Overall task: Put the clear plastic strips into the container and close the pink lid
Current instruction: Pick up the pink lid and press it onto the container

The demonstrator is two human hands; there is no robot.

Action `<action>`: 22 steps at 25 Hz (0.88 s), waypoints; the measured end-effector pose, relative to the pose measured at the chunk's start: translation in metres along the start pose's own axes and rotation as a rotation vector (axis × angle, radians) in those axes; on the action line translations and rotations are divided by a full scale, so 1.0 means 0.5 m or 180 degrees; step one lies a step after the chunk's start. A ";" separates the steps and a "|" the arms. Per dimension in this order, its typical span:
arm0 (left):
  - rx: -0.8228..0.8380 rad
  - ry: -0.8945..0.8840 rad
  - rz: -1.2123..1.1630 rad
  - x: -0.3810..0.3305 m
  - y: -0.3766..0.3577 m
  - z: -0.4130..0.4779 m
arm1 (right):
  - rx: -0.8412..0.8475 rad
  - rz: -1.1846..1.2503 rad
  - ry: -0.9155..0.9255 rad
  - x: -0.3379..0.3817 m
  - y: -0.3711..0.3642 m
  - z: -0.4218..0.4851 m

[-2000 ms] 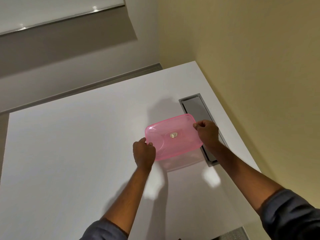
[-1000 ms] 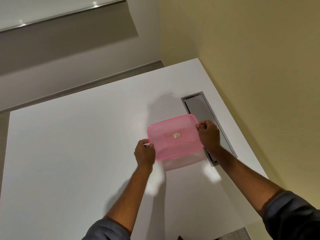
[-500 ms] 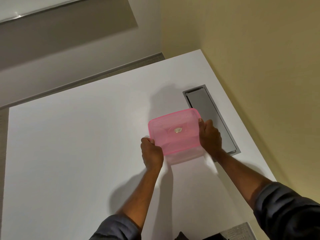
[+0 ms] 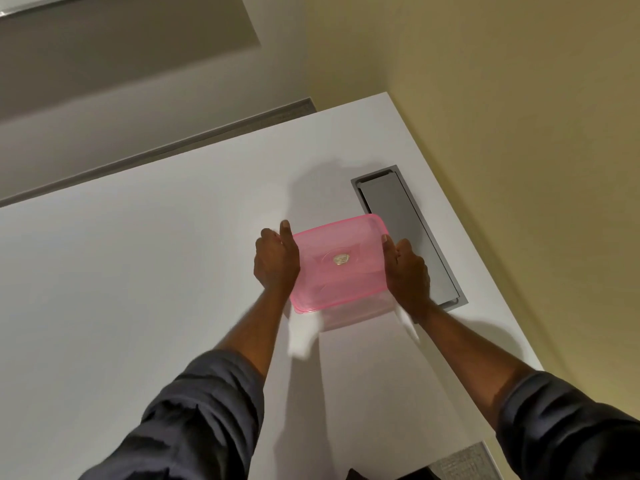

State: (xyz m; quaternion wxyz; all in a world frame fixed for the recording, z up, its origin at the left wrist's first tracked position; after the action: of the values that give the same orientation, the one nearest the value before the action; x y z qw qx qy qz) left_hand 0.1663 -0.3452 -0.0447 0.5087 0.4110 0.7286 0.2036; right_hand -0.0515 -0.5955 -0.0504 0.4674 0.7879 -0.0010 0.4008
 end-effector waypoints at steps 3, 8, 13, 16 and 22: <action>0.0080 0.0112 0.0153 0.000 -0.012 0.030 | 0.0005 -0.0003 0.0054 -0.002 -0.005 0.004; 0.0263 0.0049 0.0213 0.008 -0.016 0.053 | -0.0001 -0.0046 0.0149 -0.004 -0.007 0.010; 0.0076 0.0176 0.0139 0.012 -0.011 0.041 | -0.0025 -0.0044 0.0281 0.002 -0.001 0.013; -0.0066 0.0158 0.0153 0.009 -0.005 0.035 | 0.0122 -0.0088 0.0202 -0.007 -0.009 0.020; -0.0169 0.0021 0.0263 -0.002 -0.004 0.036 | 0.0094 -0.0427 0.0747 0.062 0.004 0.060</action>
State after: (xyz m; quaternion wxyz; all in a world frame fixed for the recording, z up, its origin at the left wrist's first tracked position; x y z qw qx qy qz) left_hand 0.1820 -0.3491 -0.0529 0.5082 0.4264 0.7070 0.2450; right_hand -0.0123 -0.6074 -0.0367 0.4785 0.7407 0.1122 0.4581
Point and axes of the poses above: each hand's wrist, its own z-axis towards the middle knuckle, its own y-axis out of the back of the hand, x = y × z, the point moved 10 cm from there along z, towards the middle knuckle, and after that the axes turned 8 degrees about x, right-handed, at the moved point
